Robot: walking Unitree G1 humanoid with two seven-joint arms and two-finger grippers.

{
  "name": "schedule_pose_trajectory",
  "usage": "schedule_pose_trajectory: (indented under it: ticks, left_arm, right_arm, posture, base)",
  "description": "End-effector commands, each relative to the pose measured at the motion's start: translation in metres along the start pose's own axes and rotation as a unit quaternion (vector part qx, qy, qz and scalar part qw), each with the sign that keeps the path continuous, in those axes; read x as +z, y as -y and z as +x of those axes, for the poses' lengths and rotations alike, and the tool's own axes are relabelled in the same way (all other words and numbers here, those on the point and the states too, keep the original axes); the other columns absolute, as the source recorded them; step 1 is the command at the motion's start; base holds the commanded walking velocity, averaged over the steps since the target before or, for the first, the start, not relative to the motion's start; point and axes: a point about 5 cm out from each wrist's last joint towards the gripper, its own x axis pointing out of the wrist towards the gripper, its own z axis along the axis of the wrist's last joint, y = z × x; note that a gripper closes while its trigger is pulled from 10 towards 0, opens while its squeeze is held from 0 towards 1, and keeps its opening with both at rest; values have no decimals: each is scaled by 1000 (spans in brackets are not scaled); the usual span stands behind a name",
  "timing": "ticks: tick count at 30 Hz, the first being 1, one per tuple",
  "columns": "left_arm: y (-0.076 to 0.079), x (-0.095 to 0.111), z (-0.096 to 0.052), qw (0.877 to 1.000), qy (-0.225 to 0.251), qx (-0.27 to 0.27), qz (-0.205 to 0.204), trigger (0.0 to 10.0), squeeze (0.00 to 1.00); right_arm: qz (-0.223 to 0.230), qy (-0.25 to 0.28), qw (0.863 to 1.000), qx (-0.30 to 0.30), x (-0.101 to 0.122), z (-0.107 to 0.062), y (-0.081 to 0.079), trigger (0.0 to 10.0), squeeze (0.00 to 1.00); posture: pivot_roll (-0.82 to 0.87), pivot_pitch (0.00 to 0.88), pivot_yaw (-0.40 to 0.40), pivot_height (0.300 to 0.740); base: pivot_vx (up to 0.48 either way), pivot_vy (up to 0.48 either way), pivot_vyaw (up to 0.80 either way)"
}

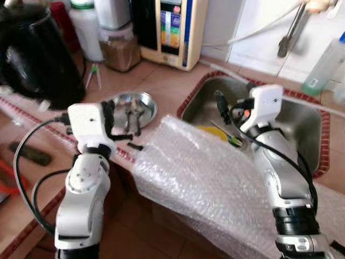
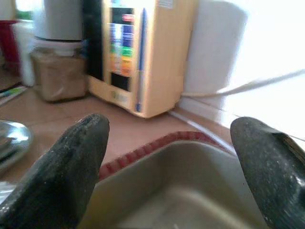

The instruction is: Kitchen organization

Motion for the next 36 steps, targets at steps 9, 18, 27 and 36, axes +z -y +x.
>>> schedule_pose_trajectory:
  ticks: [9, 18, 27, 36]
  left_arm:
    - [8, -1, -3, 1000, -3, -13, -8, 10000, 0]
    - [8, -4, -5, 1000, -12, -12, -8, 10000, 0]
    - [-1, -9, -2, 999, -38, 37, 10, 10000, 0]
    - [3, -7, 3, 999, -38, 19, -3, 10000, 0]
  right_arm:
    - [-5, -1, 1000, -8, 0, -4, 6, 10000, 0]
    - [-5, -4, 1000, -9, -2, -4, 8, 10000, 0]
    - [-4, -4, 1000, -8, -2, -3, 6, 10000, 0]
    - [-6, -3, 1000, -12, -2, -4, 8, 10000, 0]
  posture:
    - [-33, 89, -1, 740]
    - [-29, 91, -1, 740]
    - [-24, 90, 2, 740]
    - [-36, 84, 11, 740]
  base:
    - [163, 0, 0]
    - [0, 0, 0]
    - [0, 0, 0]
    - [0, 0, 0]
